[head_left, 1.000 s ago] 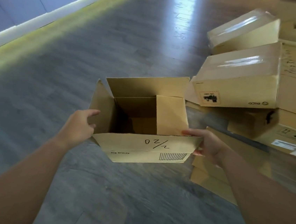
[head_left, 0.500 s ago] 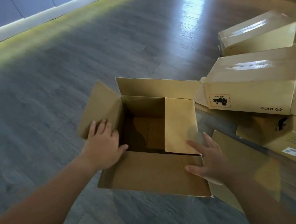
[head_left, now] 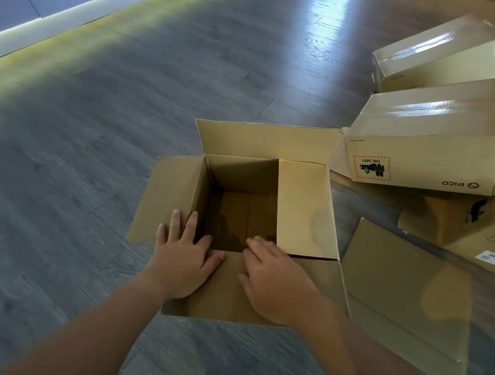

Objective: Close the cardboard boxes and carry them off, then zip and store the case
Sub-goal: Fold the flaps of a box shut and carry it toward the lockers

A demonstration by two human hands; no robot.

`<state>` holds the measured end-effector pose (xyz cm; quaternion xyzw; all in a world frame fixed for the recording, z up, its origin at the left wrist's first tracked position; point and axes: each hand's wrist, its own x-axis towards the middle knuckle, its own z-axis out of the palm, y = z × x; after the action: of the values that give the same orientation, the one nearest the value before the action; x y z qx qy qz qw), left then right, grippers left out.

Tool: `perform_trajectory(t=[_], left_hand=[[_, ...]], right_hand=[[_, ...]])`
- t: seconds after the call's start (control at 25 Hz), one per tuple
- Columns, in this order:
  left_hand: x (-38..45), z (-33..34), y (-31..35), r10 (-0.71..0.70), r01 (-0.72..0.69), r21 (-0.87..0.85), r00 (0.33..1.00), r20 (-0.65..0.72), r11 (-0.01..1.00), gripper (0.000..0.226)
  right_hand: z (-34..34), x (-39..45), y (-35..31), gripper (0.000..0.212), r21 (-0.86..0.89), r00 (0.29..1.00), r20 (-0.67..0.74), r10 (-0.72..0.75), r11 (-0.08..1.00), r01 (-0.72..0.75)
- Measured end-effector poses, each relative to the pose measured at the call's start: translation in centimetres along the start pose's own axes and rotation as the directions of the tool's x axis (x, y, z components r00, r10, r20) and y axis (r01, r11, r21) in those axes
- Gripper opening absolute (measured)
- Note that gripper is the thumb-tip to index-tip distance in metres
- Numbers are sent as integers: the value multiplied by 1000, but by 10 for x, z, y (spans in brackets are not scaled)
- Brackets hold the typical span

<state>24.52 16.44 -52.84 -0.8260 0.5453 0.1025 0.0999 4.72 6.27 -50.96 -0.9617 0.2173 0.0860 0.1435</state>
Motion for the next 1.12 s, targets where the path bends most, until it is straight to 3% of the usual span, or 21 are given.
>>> perform_trajectory(t=[0.16, 0.36, 0.6, 0.72, 0.88, 1.12], left_hand=[[-1, 6, 0, -6, 6, 0, 1000, -26, 1000, 86], [4, 9, 3, -30, 30, -3, 999, -22, 1000, 89], [1, 8, 2, -22, 22, -12, 999, -34, 1000, 91], [0, 7, 0, -10, 9, -31, 999, -32, 999, 89], [-2, 4, 1, -5, 4, -36, 1000, -15, 999, 88], [-1, -3, -14, -60, 60, -30, 998, -8, 998, 85]], right_hand=[[-4, 15, -11, 67, 19, 991, 35, 130, 991, -130], [-7, 2, -8, 71, -171, 980, -133, 149, 970, -171], [-17, -23, 60, 66, -156, 872, -144, 468, 859, -488], [-8, -35, 78, 59, -50, 821, -107, 561, 821, -568], [7, -39, 87, 62, 279, 770, 66, 634, 729, -625], [4, -16, 87, 72, 302, 816, 116, 566, 763, -572]])
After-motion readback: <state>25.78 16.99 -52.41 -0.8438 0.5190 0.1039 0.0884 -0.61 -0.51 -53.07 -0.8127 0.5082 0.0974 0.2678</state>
